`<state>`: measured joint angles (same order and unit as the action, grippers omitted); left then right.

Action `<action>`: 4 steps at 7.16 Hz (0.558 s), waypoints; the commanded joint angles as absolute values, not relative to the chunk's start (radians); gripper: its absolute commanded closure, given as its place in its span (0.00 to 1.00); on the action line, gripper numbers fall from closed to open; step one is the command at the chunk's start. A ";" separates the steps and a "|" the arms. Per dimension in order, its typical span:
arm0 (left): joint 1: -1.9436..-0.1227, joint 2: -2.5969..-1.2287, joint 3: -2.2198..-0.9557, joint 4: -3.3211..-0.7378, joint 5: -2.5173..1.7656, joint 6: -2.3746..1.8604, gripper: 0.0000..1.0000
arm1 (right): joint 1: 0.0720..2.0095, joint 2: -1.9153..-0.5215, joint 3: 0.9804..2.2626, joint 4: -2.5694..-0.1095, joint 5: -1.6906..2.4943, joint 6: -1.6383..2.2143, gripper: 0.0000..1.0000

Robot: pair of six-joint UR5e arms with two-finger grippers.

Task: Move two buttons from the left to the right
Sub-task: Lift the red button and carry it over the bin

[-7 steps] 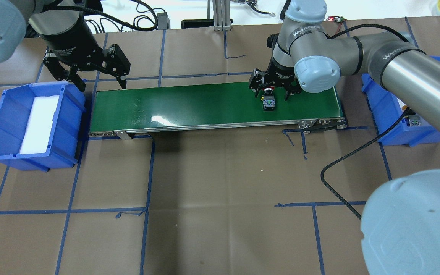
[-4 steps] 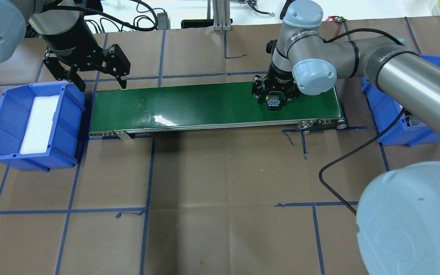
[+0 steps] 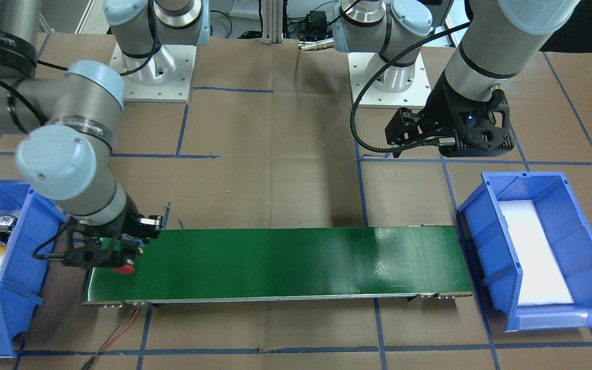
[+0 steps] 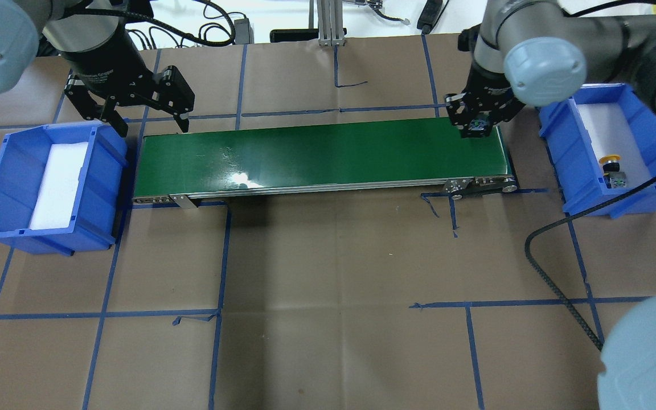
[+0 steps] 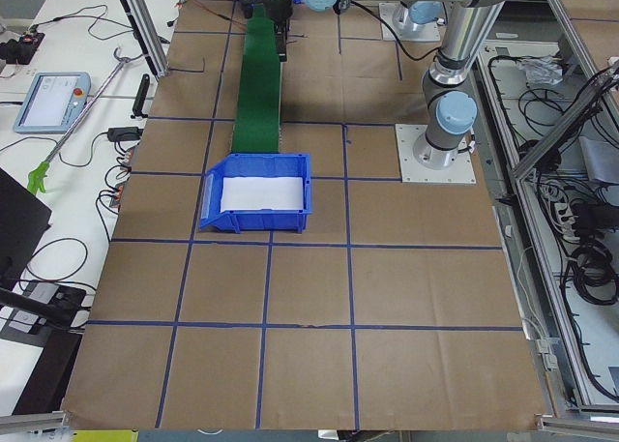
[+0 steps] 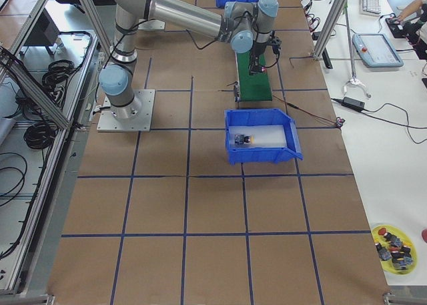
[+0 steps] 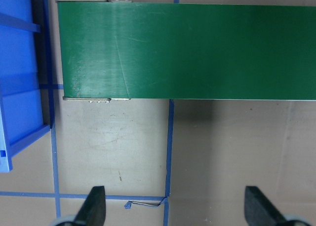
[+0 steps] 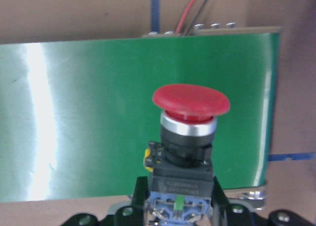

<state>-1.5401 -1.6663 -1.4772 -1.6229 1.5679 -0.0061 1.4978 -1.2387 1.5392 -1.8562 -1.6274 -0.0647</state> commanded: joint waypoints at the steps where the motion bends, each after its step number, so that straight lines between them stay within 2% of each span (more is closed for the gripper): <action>1: -1.540 -1.666 -1.479 -1.623 1.568 -0.006 0.00 | 1.312 -1.266 1.438 -1.856 -1.628 -0.328 0.94; 3: -1.540 -1.666 -1.479 -1.623 1.568 -0.006 0.00 | 1.196 -1.173 1.365 -1.874 -1.626 -0.603 0.94; 4: -1.540 -1.666 -1.479 -1.621 1.568 -0.006 0.00 | 1.152 -1.125 1.361 -1.878 -1.623 -0.624 0.94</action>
<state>-1.5401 -1.6660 -1.4787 -1.6227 1.5677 -0.0062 1.2142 -1.1847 1.3803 -1.8716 -1.6270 -0.5485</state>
